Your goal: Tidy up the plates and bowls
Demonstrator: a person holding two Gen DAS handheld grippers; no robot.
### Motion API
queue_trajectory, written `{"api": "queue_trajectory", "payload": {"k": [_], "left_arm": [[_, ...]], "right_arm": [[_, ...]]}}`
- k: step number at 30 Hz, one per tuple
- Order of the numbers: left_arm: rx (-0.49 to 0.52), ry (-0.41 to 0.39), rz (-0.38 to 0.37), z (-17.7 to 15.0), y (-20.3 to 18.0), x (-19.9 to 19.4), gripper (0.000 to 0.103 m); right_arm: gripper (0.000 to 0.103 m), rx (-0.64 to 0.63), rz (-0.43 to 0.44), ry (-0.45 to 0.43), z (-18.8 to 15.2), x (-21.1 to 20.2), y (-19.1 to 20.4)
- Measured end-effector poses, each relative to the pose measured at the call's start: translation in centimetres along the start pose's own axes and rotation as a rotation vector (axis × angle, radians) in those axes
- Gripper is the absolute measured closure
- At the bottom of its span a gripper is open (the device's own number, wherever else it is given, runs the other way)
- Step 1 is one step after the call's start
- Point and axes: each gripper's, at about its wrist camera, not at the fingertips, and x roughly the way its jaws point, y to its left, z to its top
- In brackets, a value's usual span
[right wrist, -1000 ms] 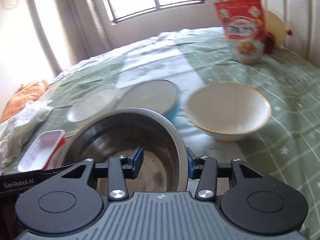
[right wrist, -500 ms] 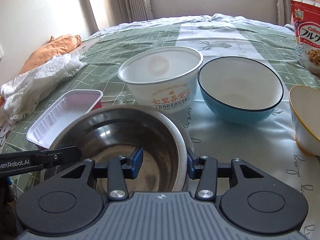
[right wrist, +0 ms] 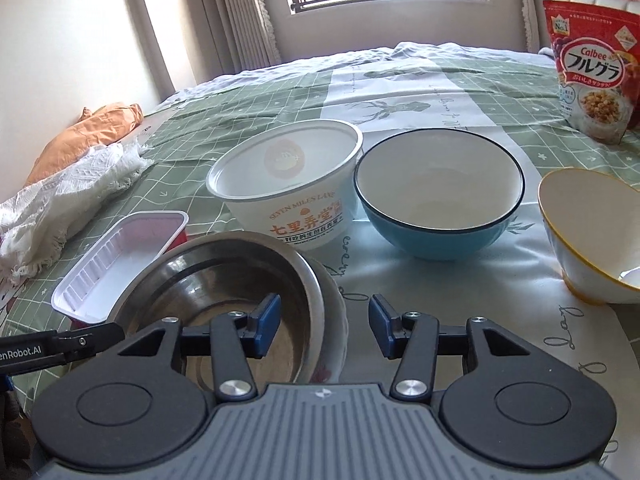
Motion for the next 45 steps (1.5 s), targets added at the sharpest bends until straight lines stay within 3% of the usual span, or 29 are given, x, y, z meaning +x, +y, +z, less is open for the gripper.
{"api": "queue_trajectory", "payload": {"k": [5,12,16,23,28,45], "left_arm": [[-0.017,0.029,0.003,0.0,-0.1,0.8,0.063],[-0.112,0.104,-0.074,0.5,0.1,3.3,0.065],[-0.082,0.118,-0.035,0.7,-0.9,3.9,0.062],[-0.018,0.157,-0.103,0.1,-3.6,4.3,0.057],[0.026,0.176,-0.139,-0.8,-5.3,5.1,0.057],[-0.006,0.158,-0.116,-0.7,-5.0,4.5,0.061]], "right_arm": [[0.054,0.043,0.057,0.059,-0.3,1.0,-0.7],[0.051,0.163,0.182,0.204,-0.5,4.4,-1.3],[0.052,0.143,0.180,0.186,-0.6,3.3,-1.1],[0.051,0.115,0.079,0.120,-1.6,0.3,-2.7],[0.051,0.166,0.078,0.127,-2.3,-0.4,-5.0],[0.050,0.134,0.051,0.069,-2.6,-1.1,-4.9]]}}
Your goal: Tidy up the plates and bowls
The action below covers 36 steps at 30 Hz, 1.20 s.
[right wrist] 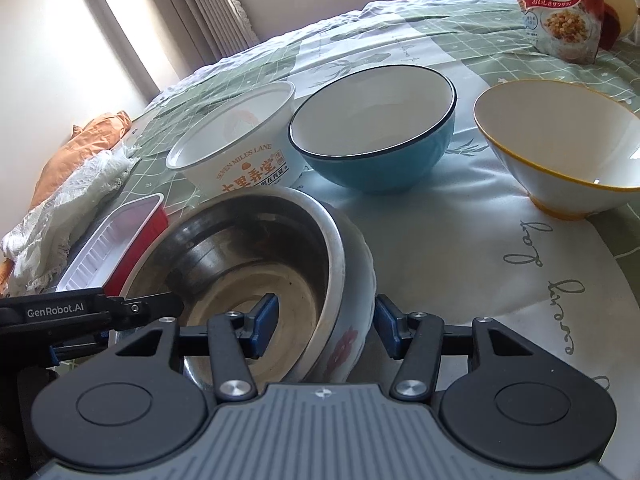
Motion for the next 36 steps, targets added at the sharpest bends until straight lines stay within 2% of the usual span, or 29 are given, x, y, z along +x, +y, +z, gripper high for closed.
{"api": "queue_trajectory", "payload": {"k": [11,19,22,24,27,31,36], "left_arm": [[0.024,-0.006,0.018,0.3,-0.5,-0.1,0.061],[0.023,-0.022,0.028,1.2,-0.2,0.3,0.060],[0.013,-0.020,0.026,1.2,0.0,0.3,0.061],[0.018,-0.051,0.040,1.2,-0.3,-0.4,0.061],[0.034,-0.148,0.065,1.4,-1.3,-2.5,0.062],[0.069,-0.245,0.030,1.9,-4.0,-4.6,0.062],[0.131,-0.183,-0.065,1.4,-9.1,-2.9,0.062]], "right_arm": [[0.047,-0.005,-0.011,0.006,0.0,0.2,0.7],[0.047,-0.016,0.017,0.021,0.0,0.2,0.8],[0.047,-0.011,0.025,0.012,-0.1,0.0,0.5],[0.047,-0.020,0.011,-0.021,-0.1,-0.6,0.3],[0.047,-0.037,-0.015,-0.075,0.1,-2.0,-0.1],[0.047,-0.022,-0.004,-0.126,0.4,-4.3,-1.9],[0.047,-0.023,-0.050,-0.170,0.9,-7.1,-5.8]]}}
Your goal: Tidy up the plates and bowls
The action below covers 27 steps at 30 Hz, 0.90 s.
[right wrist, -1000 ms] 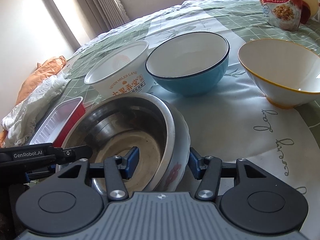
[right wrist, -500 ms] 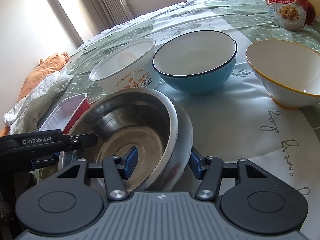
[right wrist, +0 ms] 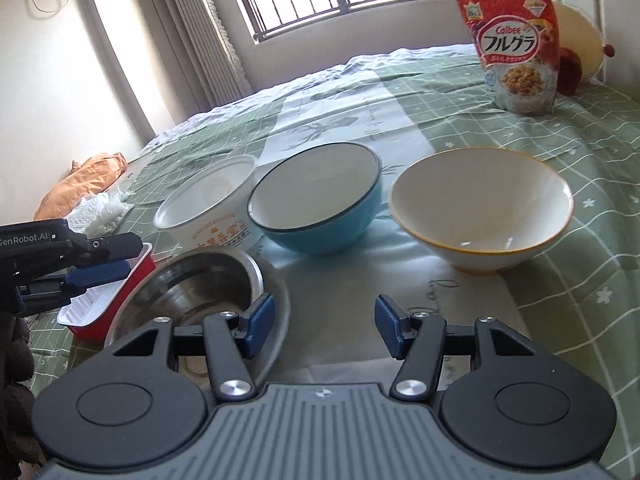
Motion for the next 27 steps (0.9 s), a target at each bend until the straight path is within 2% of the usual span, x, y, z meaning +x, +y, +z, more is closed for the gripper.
{"api": "queue_trajectory", "payload": {"k": [4,10,13,16,18,23,27], "left_arm": [[0.025,0.105,-0.083,-1.3,-4.4,3.5,0.062],[0.017,0.231,-0.155,-2.4,-9.4,10.0,0.062],[0.037,0.245,-0.134,-2.5,-11.0,12.4,0.062],[0.037,0.250,-0.096,-2.7,-11.6,14.2,0.062],[0.018,0.241,-0.064,-2.7,-11.2,15.2,0.062],[-0.015,0.254,-0.061,-2.9,-10.5,17.3,0.062],[-0.016,0.261,-0.073,-2.9,-10.3,18.6,0.062]], "right_arm": [[0.047,-0.007,-0.016,-0.032,1.9,-1.4,-4.5],[0.047,0.062,-0.063,-0.065,6.5,-1.1,-12.2],[0.047,0.093,-0.113,-0.048,7.7,0.5,-15.0],[0.047,0.116,-0.122,-0.008,8.1,2.3,-16.6],[0.047,0.135,-0.103,0.028,8.3,3.8,-17.2],[0.048,0.174,-0.076,0.097,8.3,7.0,-17.9],[0.058,0.234,-0.020,0.122,8.3,8.9,-18.6]]}}
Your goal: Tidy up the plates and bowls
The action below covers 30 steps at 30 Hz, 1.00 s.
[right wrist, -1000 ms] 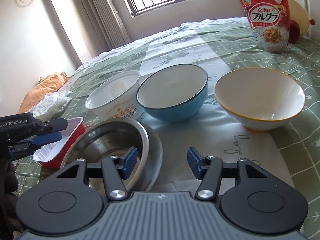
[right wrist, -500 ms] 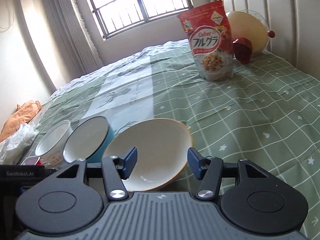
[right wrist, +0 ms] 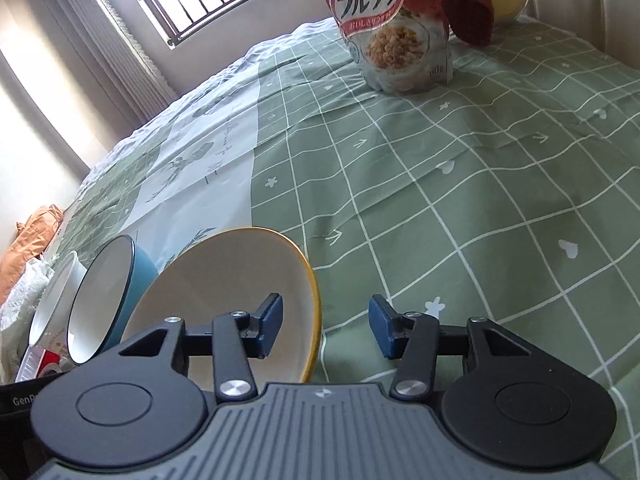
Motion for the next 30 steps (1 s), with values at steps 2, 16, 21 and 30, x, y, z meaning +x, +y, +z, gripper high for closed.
{"api": "queue_trajectory", "payload": {"k": [2,16,21,30], "left_arm": [[0.012,0.002,0.000,0.1,0.0,0.5,0.063],[0.055,0.048,-0.030,-2.2,0.3,-3.5,0.074],[0.074,0.045,-0.024,-4.4,0.8,-7.6,0.074],[0.058,0.057,-0.018,-6.2,1.9,-9.2,0.074]], "right_arm": [[0.063,0.011,0.014,0.016,-0.2,0.6,0.1],[0.071,-0.072,0.055,0.032,-5.0,-2.9,4.9],[0.071,-0.067,0.095,0.033,-7.9,-4.8,6.2],[0.068,-0.022,0.092,0.084,-11.6,-5.5,6.0]]}}
